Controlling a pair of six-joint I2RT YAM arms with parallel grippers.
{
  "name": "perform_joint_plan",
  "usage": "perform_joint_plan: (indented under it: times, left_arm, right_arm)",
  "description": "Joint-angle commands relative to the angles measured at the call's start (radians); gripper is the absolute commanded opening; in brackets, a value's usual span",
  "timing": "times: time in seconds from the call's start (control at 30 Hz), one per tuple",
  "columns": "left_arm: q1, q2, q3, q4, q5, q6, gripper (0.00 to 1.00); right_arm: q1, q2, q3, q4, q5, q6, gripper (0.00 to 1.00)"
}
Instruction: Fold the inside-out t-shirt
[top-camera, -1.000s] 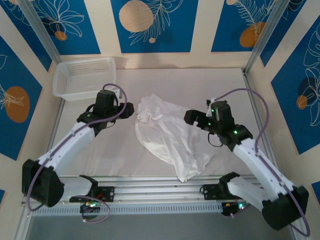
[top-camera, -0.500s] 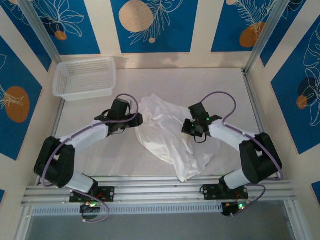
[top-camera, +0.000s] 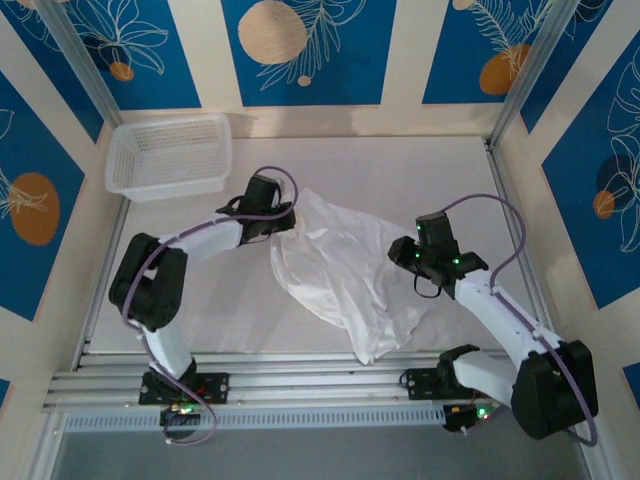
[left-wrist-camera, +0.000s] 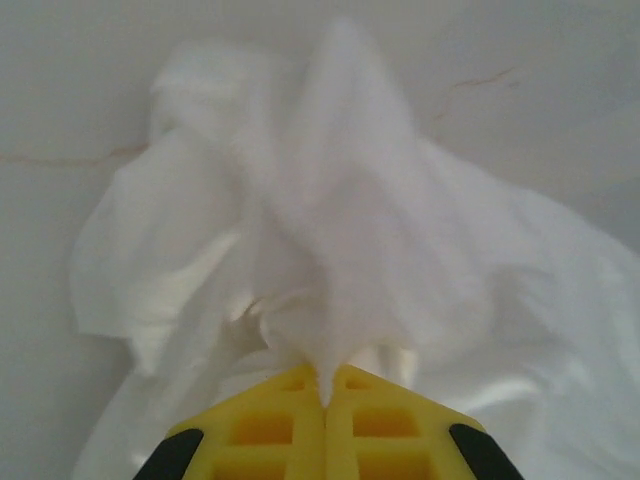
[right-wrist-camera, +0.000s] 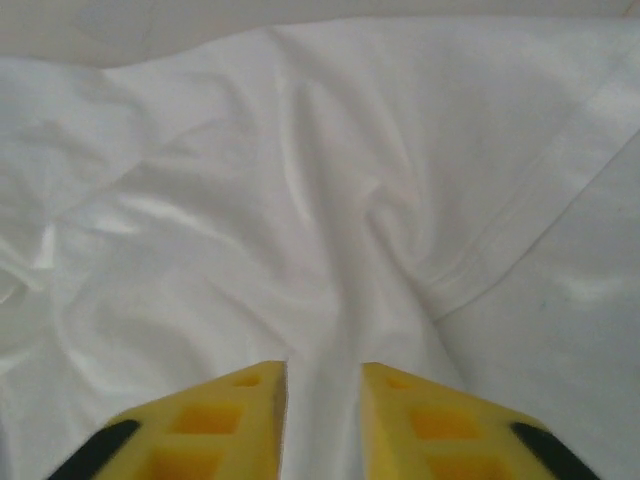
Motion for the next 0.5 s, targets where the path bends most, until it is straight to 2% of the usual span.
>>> perform_joint_plan:
  times: [0.0,0.07,0.13,0.17,0.23,0.3,0.33,0.37,0.47]
  left_arm:
    - [-0.187,-0.111,0.151,-0.142,-0.114,0.232,0.0]
    - [-0.316,-0.086,0.173,-0.175,-0.19,0.332,0.0]
    - [-0.44,-0.056,0.116,-0.097,-0.245,0.415,0.01]
    - [-0.504,-0.053,0.053,-0.008,-0.292,0.474,0.12]
    - [-0.603,-0.079,-0.065,0.188,-0.386,0.568,0.36]
    - [-0.605,-0.146,-0.142,0.299,-0.366,0.53,0.6]
    - [-0.593,-0.177,-0.159,0.317,-0.354,0.508,0.66]
    - [-0.579,-0.214,-0.172,0.319,-0.34,0.49,0.72]
    - [-0.529,-0.298,-0.168,0.239,-0.323,0.433,0.74]
  right_arm:
    - [0.011,-0.089,0.098,-0.061,-0.011,-0.035,0.48]
    - [-0.008,-0.128,0.128,-0.071,0.025,-0.016,0.56]
    - [-0.044,-0.158,0.144,-0.077,0.04,-0.003,0.59]
    - [-0.067,-0.173,0.146,-0.081,0.05,0.009,0.62]
    - [-0.115,-0.195,0.137,-0.088,0.044,0.021,0.63]
    - [-0.161,-0.211,0.133,-0.108,0.02,0.033,0.63]
    - [-0.174,-0.214,0.129,-0.111,0.005,0.033,0.63]
    - [-0.183,-0.215,0.129,-0.109,-0.018,0.025,0.63]
    - [-0.178,-0.186,0.149,-0.112,-0.109,-0.027,0.63]
